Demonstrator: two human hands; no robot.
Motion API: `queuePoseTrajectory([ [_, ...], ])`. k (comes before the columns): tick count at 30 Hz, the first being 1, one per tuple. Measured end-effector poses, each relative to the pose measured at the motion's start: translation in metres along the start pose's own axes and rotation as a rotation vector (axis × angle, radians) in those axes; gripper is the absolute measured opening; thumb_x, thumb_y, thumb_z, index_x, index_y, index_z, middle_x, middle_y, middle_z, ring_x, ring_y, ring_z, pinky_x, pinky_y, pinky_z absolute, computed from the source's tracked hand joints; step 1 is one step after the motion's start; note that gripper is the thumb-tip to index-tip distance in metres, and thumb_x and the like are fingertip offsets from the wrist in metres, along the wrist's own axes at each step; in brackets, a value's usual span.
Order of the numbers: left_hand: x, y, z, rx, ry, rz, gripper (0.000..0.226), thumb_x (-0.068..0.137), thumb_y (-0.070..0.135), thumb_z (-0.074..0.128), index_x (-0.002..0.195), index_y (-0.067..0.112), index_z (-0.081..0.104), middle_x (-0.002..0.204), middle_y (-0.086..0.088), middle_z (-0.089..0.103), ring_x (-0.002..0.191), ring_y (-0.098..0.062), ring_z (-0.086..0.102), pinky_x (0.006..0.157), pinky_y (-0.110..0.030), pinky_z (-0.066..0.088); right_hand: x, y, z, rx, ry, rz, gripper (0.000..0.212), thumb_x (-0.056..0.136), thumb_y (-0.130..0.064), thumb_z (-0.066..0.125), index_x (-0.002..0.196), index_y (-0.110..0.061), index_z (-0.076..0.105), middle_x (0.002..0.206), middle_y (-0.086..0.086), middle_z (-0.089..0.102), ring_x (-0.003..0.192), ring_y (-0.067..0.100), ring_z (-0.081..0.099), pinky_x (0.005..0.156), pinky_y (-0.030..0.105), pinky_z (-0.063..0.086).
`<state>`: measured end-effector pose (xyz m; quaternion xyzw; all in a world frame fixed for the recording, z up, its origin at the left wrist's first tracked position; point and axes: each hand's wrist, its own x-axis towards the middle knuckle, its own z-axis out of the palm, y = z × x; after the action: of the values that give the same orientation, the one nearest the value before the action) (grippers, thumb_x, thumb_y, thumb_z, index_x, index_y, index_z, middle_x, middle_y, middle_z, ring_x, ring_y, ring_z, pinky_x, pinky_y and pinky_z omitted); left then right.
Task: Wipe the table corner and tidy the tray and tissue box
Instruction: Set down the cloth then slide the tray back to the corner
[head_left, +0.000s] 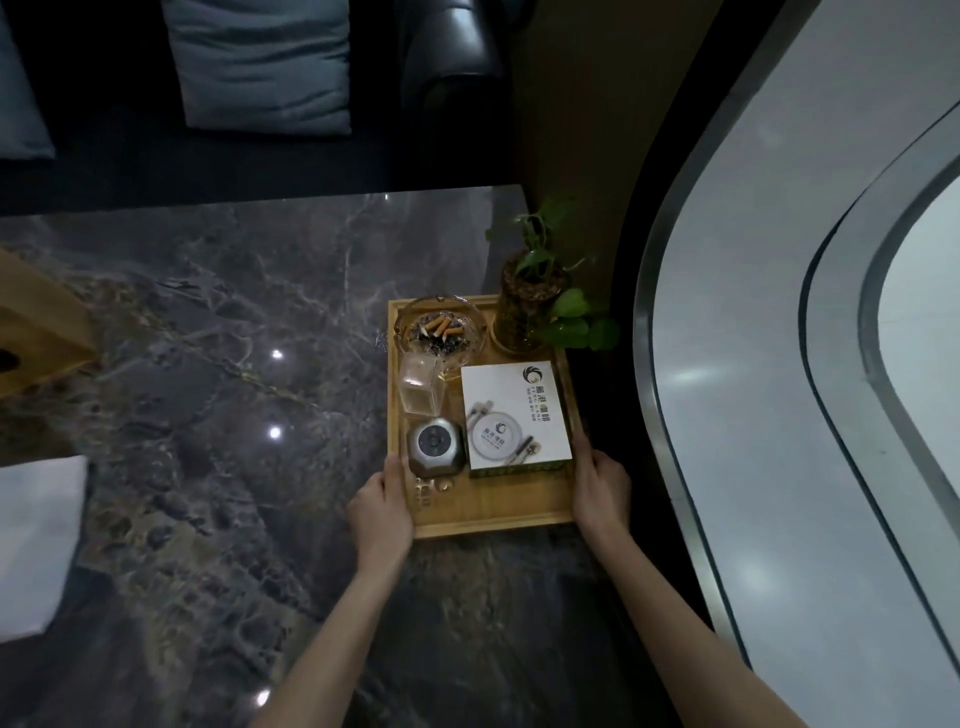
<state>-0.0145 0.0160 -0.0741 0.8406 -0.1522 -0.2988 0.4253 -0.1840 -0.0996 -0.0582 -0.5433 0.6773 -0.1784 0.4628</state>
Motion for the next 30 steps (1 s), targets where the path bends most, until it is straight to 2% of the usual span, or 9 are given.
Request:
queuePoseTrajectory([
  [4,0.000,0.002,0.000,0.011,-0.014,-0.003,0.048,0.096,0.039,0.032,0.068,0.010,0.058,0.067,-0.001,0.057,0.065,-0.013,0.055,0.063,-0.028,0.041,0.001,0.002,0.002,-0.004,0.021,0.005,0.054,0.096,-0.047,0.034,0.101,-0.005,0.068,0.093,0.008,0.069,0.083,0.022,0.062,0.074,0.028,0.045],
  [9,0.000,0.003,0.001,0.038,0.001,0.015,0.053,0.096,0.037,0.032,0.076,-0.001,0.063,0.069,-0.007,0.060,0.065,-0.017,0.055,0.059,-0.022,0.040,0.001,0.003,0.003,-0.078,0.020,-0.010,0.053,0.097,-0.044,0.033,0.102,-0.004,0.066,0.098,0.014,0.070,0.075,0.018,0.057,0.067,0.026,0.042],
  [14,-0.001,0.009,-0.003,0.154,-0.073,0.037,0.044,0.096,0.038,0.033,0.072,0.010,0.056,0.066,0.001,0.054,0.063,-0.009,0.051,0.055,-0.017,0.033,-0.001,-0.002,-0.002,-0.289,0.003,-0.058,0.042,0.099,-0.032,0.032,0.112,0.000,0.057,0.104,0.022,0.066,0.092,0.036,0.063,0.068,0.029,0.042],
  [18,0.001,0.009,-0.009,0.330,-0.125,0.112,0.042,0.098,0.034,0.031,0.074,0.008,0.055,0.072,-0.003,0.056,0.062,-0.012,0.049,0.052,-0.019,0.032,-0.006,-0.007,-0.005,-0.505,-0.042,-0.121,0.037,0.100,-0.029,0.028,0.108,0.000,0.050,0.099,0.023,0.066,0.086,0.037,0.063,0.063,0.032,0.043],
  [21,0.005,0.011,-0.013,0.494,-0.126,0.165,0.050,0.098,0.034,0.027,0.078,0.002,0.060,0.079,-0.016,0.064,0.064,-0.022,0.054,0.062,-0.031,0.043,-0.008,-0.015,-0.010,-0.740,-0.113,-0.172,0.028,0.100,-0.017,0.029,0.113,0.001,0.046,0.107,0.022,0.064,0.097,0.037,0.062,0.065,0.031,0.038],
  [24,0.006,0.016,-0.015,0.674,-0.115,0.244,0.055,0.099,0.034,0.024,0.082,-0.002,0.064,0.088,-0.023,0.068,0.081,-0.036,0.063,0.074,-0.041,0.050,-0.009,-0.022,-0.014,-0.925,-0.146,-0.227,0.025,0.096,-0.004,0.033,0.117,0.004,0.044,0.111,0.022,0.064,0.101,0.036,0.062,0.065,0.031,0.037],
  [27,0.006,0.022,-0.017,0.884,-0.130,0.278,0.055,0.099,0.034,0.024,0.091,-0.001,0.066,0.099,-0.022,0.067,0.094,-0.038,0.062,0.078,-0.041,0.046,-0.009,-0.026,-0.014,-1.015,-0.169,-0.199,0.028,0.093,0.002,0.035,0.120,0.005,0.042,0.115,0.022,0.063,0.104,0.035,0.061,0.070,0.033,0.046],
  [30,0.005,0.023,-0.016,1.007,-0.146,0.296,0.054,0.099,0.035,0.024,0.097,0.001,0.066,0.103,-0.020,0.068,0.098,-0.038,0.062,0.079,-0.040,0.047,-0.007,-0.026,-0.014,-1.055,-0.162,-0.189,0.035,0.092,0.005,0.037,0.127,0.005,0.036,0.118,0.023,0.061,0.106,0.034,0.060,0.078,0.035,0.050],
])
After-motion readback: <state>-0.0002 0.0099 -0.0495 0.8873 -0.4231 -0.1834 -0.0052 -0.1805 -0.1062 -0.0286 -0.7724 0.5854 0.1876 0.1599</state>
